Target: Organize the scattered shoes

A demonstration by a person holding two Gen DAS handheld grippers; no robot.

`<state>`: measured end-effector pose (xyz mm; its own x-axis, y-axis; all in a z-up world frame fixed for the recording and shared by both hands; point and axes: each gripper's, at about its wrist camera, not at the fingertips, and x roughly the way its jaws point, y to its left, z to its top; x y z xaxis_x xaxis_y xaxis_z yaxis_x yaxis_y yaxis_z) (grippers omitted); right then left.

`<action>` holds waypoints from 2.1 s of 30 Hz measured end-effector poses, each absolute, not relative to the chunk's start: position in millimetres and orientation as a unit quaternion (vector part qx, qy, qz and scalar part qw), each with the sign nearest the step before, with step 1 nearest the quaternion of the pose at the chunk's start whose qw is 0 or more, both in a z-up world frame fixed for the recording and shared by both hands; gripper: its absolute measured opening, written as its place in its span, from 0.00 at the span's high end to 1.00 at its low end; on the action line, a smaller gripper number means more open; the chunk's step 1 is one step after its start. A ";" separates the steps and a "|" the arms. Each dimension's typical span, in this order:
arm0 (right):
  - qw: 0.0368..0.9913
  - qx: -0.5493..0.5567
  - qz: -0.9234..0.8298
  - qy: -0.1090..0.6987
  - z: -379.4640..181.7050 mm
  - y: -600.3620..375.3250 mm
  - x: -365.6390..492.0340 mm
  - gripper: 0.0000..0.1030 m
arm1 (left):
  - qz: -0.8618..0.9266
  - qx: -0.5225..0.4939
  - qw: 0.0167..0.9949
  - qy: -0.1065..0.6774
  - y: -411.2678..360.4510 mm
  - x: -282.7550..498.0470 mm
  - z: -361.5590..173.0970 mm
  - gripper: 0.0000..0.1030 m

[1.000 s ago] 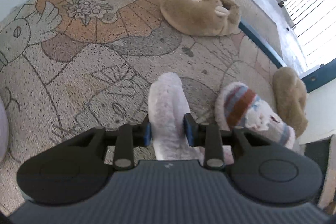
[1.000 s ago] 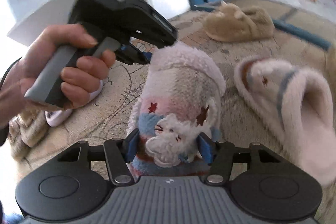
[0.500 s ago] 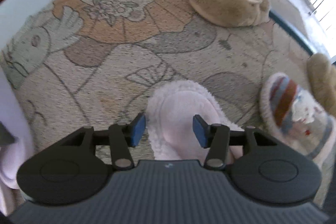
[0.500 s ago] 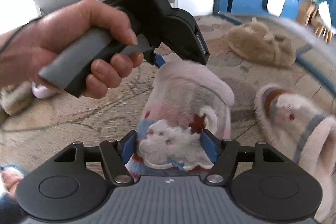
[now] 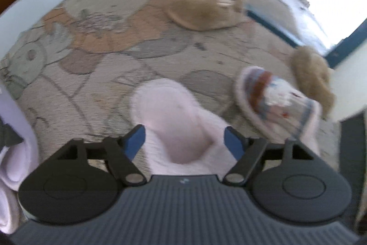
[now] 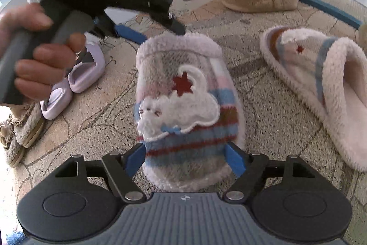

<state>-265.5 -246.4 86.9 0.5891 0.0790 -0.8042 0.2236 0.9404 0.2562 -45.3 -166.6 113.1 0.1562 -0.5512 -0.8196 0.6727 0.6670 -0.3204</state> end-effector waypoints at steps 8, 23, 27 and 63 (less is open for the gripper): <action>0.841 0.225 -0.042 0.491 72.4 -256.1 -276.8 0.20 | -0.464 0.142 0.713 0.507 -195.8 -70.3 91.4 0.11; 0.839 0.299 -0.043 0.453 59.0 -267.2 -277.3 0.38 | -0.481 0.199 0.714 0.468 -216.2 -77.7 92.6 0.52; 0.850 0.282 -0.047 0.441 64.0 -269.2 -262.2 0.38 | -0.472 0.195 0.727 0.459 -222.2 -63.4 95.2 0.52; 0.889 0.223 -0.149 0.372 85.5 -327.0 -236.9 0.30 | -0.390 0.121 0.781 0.472 -219.4 -23.6 109.7 0.30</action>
